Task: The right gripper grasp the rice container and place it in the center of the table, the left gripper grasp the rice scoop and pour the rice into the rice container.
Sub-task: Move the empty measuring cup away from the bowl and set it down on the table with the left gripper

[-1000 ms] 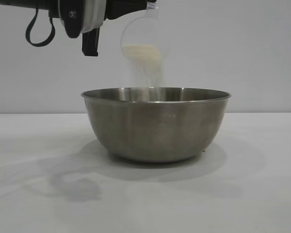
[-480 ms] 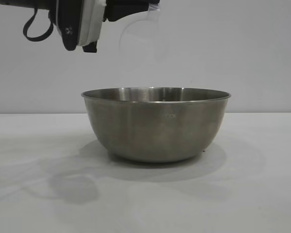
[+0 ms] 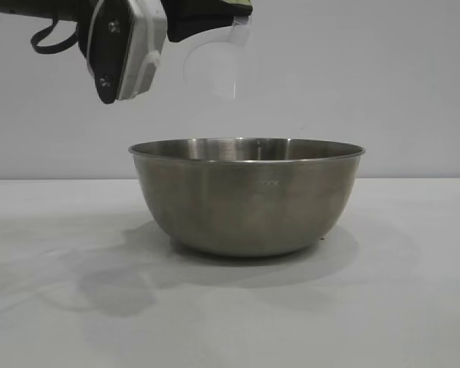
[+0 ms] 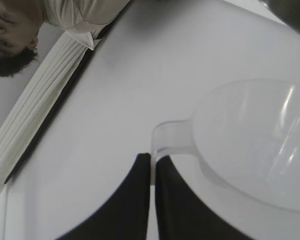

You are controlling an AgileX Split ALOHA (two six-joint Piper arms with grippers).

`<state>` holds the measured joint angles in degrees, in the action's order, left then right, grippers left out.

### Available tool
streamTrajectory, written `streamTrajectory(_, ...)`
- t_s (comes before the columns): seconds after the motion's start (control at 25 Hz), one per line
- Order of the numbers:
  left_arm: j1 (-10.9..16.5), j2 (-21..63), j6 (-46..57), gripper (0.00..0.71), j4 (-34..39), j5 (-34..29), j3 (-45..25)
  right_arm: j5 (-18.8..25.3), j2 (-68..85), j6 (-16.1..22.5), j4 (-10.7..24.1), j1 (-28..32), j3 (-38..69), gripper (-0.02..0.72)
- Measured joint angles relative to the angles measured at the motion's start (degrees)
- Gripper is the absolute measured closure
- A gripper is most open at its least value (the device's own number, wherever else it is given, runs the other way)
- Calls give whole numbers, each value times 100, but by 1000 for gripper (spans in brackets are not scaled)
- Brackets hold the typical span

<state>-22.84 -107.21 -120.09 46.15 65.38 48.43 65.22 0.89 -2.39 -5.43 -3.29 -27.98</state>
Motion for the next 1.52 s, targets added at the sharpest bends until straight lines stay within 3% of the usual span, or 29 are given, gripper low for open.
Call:
streamTrajectory(0.44, 0, 0, -47, 710, -343, 4, 0, 0, 0, 0, 0, 0, 0, 225)
streamTrajectory(0.8, 0, 0, 2193, 710, -1062, 4, 2, 0, 0, 0, 0, 0, 0, 225)
streamTrajectory(1.0, 0, 0, 3594, 710, -2643, 4, 2, 0, 0, 0, 0, 0, 0, 225)
streamTrajectory(1.32, 0, 0, 6793, 710, -5440, 4, 2, 0, 0, 0, 0, 0, 0, 225)
streamTrajectory(1.52, 0, 0, 7707, 710, -6310, 14, -82, 0, 0, 0, 0, 0, 0, 225)
